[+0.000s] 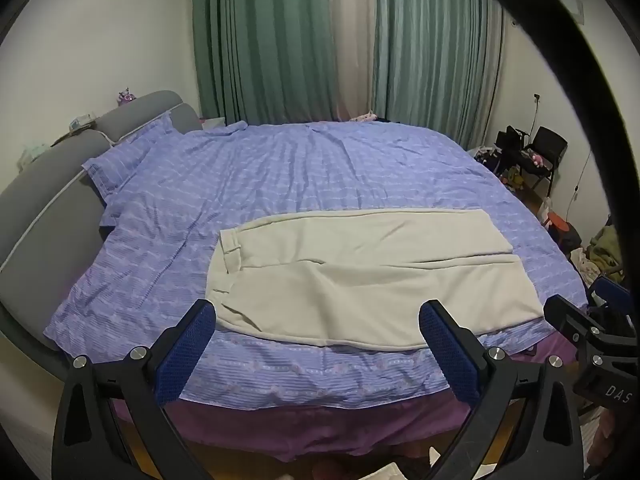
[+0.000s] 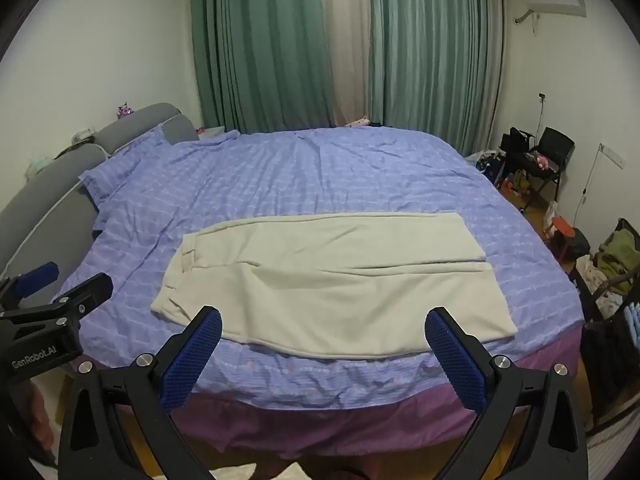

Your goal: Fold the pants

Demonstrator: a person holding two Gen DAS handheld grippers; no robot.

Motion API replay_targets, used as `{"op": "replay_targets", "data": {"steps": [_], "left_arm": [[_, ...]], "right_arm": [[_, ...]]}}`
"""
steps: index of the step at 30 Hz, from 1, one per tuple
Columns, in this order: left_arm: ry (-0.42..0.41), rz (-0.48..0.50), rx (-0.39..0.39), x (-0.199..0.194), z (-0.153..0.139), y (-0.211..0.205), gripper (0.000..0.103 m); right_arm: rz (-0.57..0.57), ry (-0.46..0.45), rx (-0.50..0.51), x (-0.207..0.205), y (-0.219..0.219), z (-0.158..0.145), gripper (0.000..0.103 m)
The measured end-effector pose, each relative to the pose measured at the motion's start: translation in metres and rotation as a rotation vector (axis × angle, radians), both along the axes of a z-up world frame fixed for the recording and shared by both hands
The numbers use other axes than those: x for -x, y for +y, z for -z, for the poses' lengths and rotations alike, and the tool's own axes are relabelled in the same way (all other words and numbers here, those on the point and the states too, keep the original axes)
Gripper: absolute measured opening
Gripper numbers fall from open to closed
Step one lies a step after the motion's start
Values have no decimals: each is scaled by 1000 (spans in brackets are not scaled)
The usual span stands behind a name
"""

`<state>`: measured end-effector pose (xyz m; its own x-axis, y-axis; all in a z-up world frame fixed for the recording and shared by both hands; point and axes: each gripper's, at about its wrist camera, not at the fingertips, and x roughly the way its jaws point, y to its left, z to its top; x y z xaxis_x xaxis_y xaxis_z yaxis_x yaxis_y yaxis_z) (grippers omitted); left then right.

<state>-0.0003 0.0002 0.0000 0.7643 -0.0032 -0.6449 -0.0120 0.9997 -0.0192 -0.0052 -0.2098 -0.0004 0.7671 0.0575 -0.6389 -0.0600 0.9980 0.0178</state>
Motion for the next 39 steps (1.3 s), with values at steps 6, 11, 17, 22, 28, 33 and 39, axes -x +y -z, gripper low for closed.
{"op": "replay_targets", "data": {"steps": [6,11,17,22,28,33,39], "left_arm": [[5,6,-2,-3,1,3,103],[0,-7,-5,-2,-4,6,103],[-10,-11,-4,-2,-10,5,103],[-15,-7,-5,-1,-10,4,103],[-17,-17,3,1,-11,6,103],[-18,-16,4,0,-12,7,103],[-24,-13,2,-3,-13,9,103]], "right_arm": [[1,0,15,1,1,-1,102],[-5,-3,11,-1,5,-2,102],[-17,-9,13,0,7,-5,102],[-27,-14,12,1,8,-5,102],[-34,-18,14,1,9,-5,102],[-33,-25,19,2,12,-5,102],[-35,-36,25,3,13,-7,102]]}}
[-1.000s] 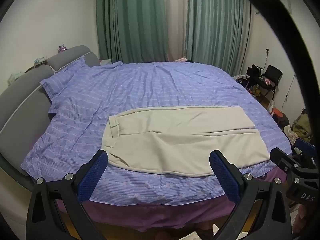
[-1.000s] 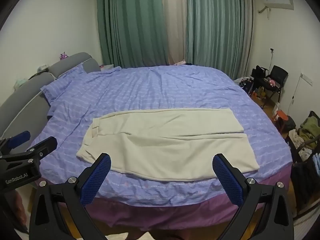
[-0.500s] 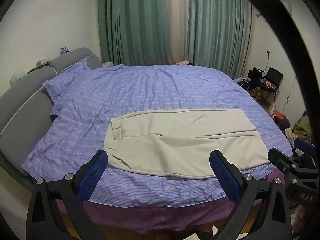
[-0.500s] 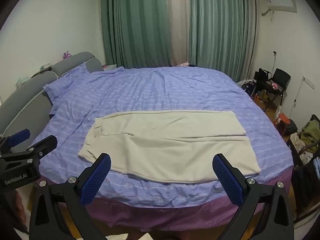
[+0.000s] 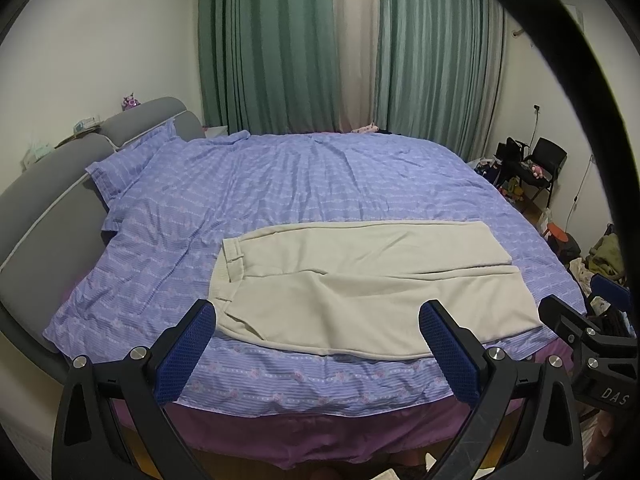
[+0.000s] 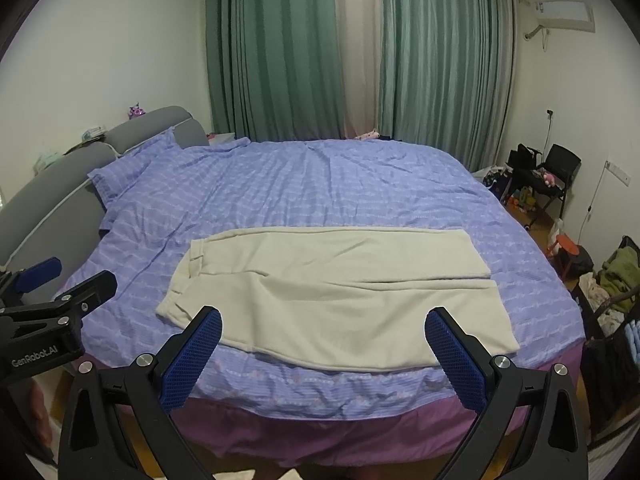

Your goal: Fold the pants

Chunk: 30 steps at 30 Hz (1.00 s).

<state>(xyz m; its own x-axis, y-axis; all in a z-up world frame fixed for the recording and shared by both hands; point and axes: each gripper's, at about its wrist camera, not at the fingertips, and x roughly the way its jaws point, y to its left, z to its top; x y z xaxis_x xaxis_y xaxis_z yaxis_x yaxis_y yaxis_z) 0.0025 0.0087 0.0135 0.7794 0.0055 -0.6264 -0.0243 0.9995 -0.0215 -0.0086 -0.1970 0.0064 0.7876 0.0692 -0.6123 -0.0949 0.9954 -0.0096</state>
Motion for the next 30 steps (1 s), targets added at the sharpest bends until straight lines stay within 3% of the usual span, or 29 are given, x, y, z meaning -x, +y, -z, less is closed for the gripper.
{"op": "replay_targets", "data": {"steps": [30], "left_arm": [[-23,-15,-4,6,5,11,103]], "right_arm": [[-11,-5,4,-1,4,-2,102]]}}
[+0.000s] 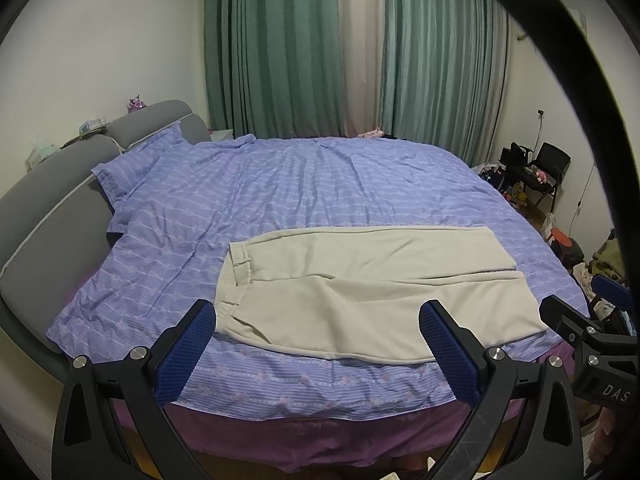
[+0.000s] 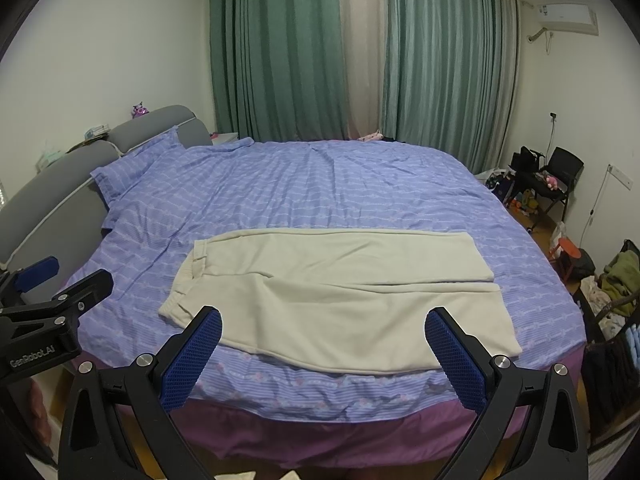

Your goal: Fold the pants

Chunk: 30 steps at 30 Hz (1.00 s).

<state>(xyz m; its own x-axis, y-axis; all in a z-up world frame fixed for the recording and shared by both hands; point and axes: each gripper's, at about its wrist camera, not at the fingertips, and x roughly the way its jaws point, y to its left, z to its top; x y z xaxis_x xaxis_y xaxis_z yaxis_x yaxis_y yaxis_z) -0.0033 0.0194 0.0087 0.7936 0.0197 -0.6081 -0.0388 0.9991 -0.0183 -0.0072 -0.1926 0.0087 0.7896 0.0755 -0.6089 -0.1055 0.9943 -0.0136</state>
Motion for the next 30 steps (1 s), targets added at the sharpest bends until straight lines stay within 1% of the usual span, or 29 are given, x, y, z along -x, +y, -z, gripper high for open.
{"op": "replay_targets", "data": {"steps": [21,28,30], "left_arm": [[9,-3,2,-3,3,2,103],[54,-45,16,-19,18,9,103],[54,-65,7,-23,25,11,103]], "right_arm": [[15,21,-6,-7,8,5,102],[-3,66,8,-20,7,11,102],[-20,78,19,-26,6,15,102]]}}
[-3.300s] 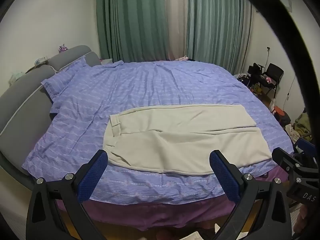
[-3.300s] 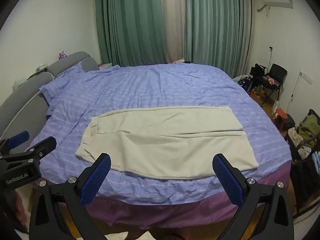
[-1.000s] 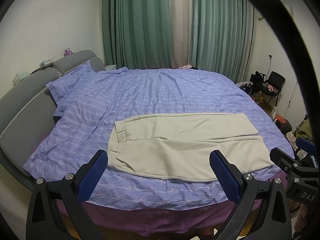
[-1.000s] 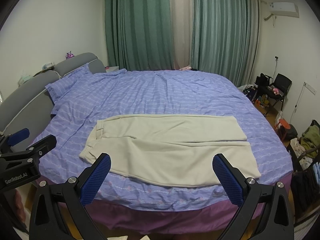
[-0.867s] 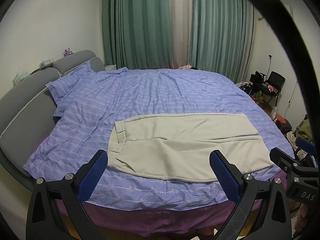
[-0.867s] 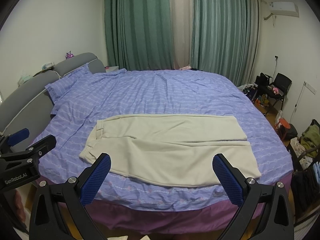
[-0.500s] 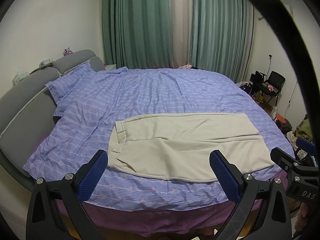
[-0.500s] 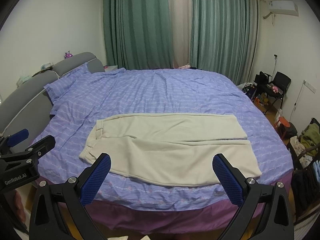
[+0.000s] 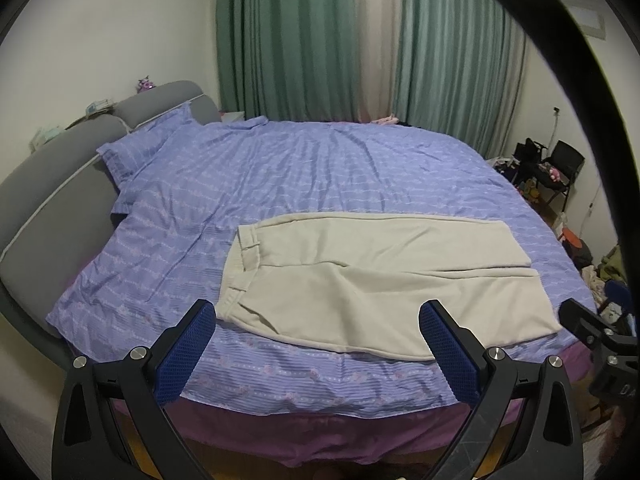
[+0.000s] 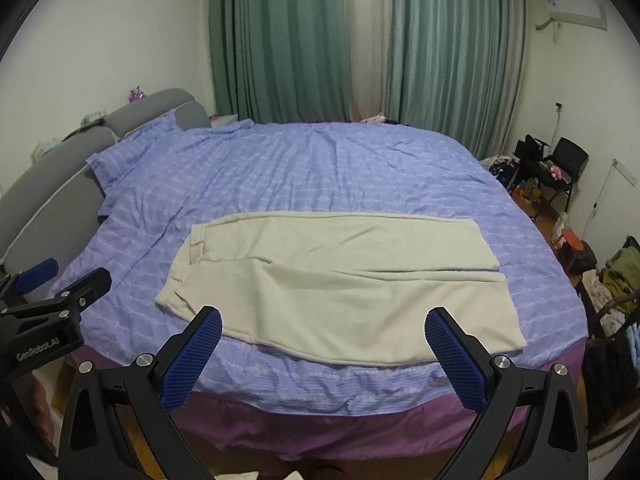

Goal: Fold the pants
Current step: 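Lower both grippers to the sweatpants' hem edge and close on it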

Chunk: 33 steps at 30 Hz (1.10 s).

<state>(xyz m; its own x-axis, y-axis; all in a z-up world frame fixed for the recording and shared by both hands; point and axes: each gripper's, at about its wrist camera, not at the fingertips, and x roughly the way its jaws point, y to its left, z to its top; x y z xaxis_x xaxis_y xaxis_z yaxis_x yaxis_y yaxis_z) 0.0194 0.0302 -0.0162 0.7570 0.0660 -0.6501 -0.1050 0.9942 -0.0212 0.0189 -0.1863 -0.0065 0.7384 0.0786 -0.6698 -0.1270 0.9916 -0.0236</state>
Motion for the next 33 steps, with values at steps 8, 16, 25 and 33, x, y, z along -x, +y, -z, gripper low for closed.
{"op": "replay_targets", "data": {"steps": [8,16,25,33], "left_arm": [[-10,-113,-49,-13,22,14,103],[62,-109,-62,-48,63,49,103],[212,5,-23,-115,150,101,103],[326,-20,12,-155,240,134,102]], "right_arm": [[-72,73,-89,-46,-1,28,102],[-28,214,-163,-92,27,87,102],[98,342,-187,-121,85,173,102],[160,479,-213,-145,116,270,91]]}}
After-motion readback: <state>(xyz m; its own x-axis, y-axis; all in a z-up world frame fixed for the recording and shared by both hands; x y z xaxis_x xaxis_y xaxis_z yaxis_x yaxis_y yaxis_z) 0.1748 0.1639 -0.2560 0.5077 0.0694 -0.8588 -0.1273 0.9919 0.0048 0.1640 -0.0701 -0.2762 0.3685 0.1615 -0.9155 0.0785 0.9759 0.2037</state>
